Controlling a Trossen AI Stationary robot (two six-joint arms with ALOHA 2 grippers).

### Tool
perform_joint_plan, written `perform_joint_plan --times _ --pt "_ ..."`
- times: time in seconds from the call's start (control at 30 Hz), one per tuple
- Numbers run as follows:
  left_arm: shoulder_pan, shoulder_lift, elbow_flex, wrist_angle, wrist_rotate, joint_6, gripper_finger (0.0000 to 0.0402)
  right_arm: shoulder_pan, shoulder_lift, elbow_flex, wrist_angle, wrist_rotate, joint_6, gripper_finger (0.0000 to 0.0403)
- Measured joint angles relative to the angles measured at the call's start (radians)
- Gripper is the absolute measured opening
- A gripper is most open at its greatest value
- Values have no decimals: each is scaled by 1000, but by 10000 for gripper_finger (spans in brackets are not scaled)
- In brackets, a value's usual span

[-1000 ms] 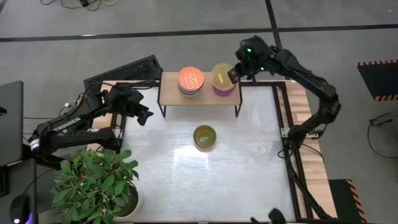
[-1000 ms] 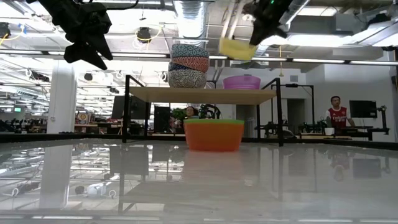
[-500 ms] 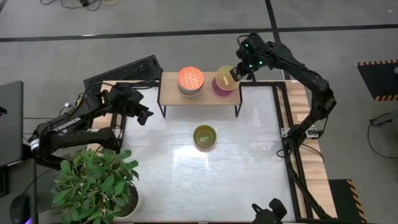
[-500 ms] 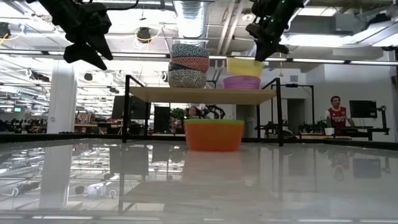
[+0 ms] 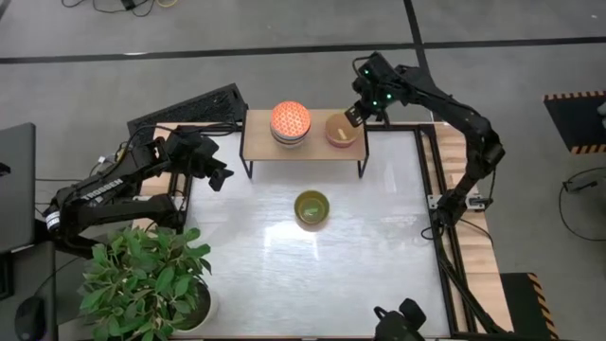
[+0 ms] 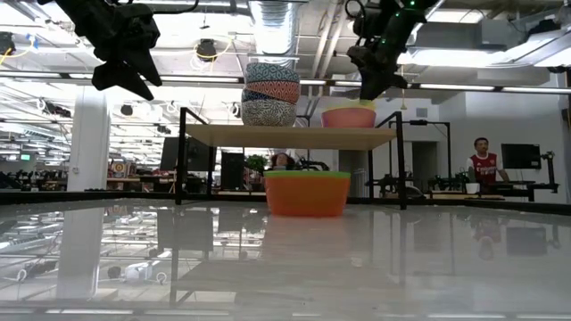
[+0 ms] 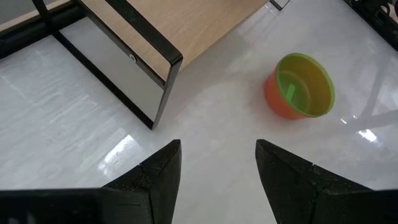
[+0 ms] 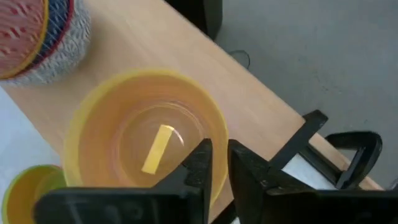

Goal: Place and stack bowls onto a shelf
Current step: Stack the yellow bowl on top of the violet bowl on the shelf, then stack the green bowl on top of the yellow bowl on the shelf

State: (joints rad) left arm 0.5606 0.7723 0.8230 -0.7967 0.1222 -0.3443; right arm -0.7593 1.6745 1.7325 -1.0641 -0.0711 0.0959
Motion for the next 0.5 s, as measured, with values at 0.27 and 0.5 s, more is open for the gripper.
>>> perform_joint_plan --times 0.27,0.5 --pt "0 0 0 0 2 0 190 1 -57 63 43 -21 31 128" --pt "0 0 0 0 3 0 190 222 -185 86 20 -110 -27 146"
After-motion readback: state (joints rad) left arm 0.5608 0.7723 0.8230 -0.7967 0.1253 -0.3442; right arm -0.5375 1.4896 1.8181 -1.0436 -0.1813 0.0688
